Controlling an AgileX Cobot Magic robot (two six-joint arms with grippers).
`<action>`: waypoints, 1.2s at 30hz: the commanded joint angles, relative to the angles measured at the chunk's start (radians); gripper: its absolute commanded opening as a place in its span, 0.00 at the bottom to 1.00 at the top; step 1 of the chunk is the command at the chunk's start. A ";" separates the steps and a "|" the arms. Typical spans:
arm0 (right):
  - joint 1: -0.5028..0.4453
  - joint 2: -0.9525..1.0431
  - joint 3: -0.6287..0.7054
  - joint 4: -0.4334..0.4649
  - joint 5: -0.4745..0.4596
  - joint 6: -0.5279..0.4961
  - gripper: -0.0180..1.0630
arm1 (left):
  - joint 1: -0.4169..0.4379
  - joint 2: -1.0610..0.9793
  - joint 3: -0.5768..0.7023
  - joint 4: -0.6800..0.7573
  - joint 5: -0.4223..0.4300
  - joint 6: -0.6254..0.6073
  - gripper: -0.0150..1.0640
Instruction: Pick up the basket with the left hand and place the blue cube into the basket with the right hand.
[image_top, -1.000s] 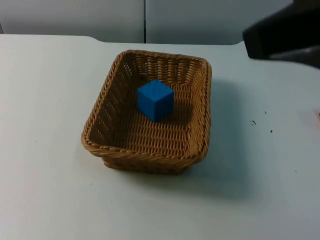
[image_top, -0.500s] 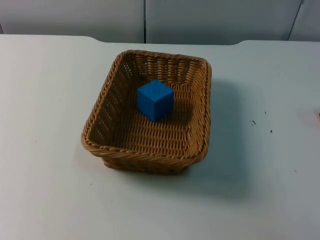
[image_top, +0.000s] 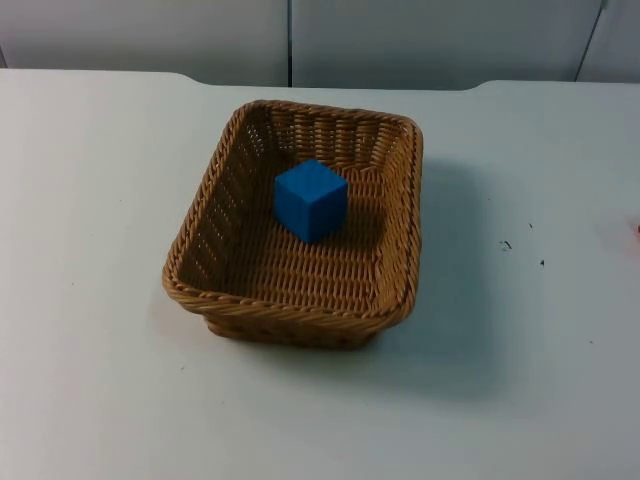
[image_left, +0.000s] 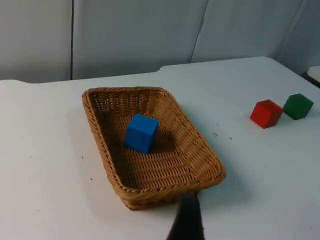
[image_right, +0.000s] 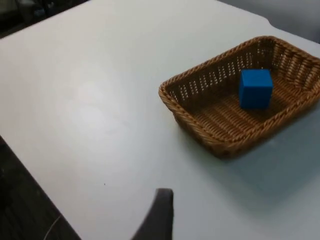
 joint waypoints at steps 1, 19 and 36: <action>0.002 -0.037 0.003 0.010 0.006 0.003 0.77 | -0.001 -0.015 -0.028 0.012 0.022 -0.016 0.62; 0.002 -0.117 -0.029 -0.057 0.245 0.052 0.77 | -0.001 -0.019 -0.083 0.344 0.214 -0.121 0.62; 0.002 -0.117 -0.001 -0.116 0.216 0.068 0.77 | -0.001 -0.036 -0.031 0.350 0.195 -0.126 0.62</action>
